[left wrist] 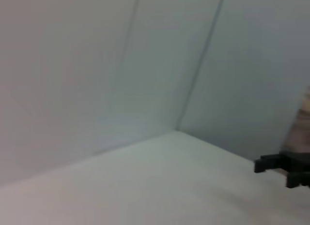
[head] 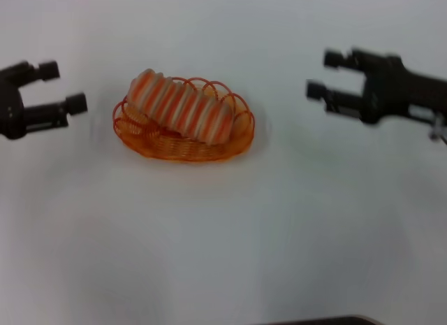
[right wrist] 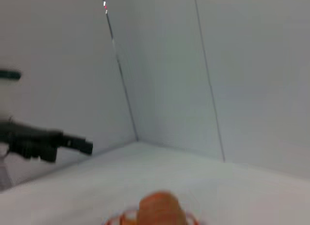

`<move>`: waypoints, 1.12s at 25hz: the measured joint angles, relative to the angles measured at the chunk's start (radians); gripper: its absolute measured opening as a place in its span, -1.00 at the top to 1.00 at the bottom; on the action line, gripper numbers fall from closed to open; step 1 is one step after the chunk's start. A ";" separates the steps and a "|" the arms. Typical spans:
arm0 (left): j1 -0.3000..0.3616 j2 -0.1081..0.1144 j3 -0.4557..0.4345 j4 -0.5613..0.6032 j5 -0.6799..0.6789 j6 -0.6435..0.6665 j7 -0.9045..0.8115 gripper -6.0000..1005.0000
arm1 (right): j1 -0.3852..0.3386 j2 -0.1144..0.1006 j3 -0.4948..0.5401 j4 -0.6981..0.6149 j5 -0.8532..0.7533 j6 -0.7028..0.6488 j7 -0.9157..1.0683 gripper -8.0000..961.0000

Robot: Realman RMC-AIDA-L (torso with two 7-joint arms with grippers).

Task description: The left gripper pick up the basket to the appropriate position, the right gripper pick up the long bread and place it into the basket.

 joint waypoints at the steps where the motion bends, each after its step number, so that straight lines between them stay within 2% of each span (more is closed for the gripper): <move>1: -0.009 0.004 0.000 0.003 0.025 0.017 -0.016 -0.81 | -0.022 -0.001 0.016 -0.014 -0.033 -0.018 0.002 -0.53; 5: -0.045 0.013 0.000 0.013 0.130 0.052 -0.064 -0.81 | -0.063 -0.004 0.099 -0.068 -0.216 -0.074 0.036 -0.53; 9: -0.050 0.005 -0.001 0.002 0.144 0.022 -0.057 -0.81 | -0.048 -0.006 0.131 -0.080 -0.314 -0.090 0.047 -0.52; 16: -0.038 -0.006 0.008 -0.017 0.148 -0.006 -0.050 -0.81 | -0.038 0.005 0.142 -0.113 -0.327 -0.114 0.020 -0.51; 28: -0.019 -0.008 0.003 -0.054 0.225 -0.034 -0.049 -0.81 | 0.017 0.005 0.146 -0.127 -0.341 -0.123 -0.012 -0.50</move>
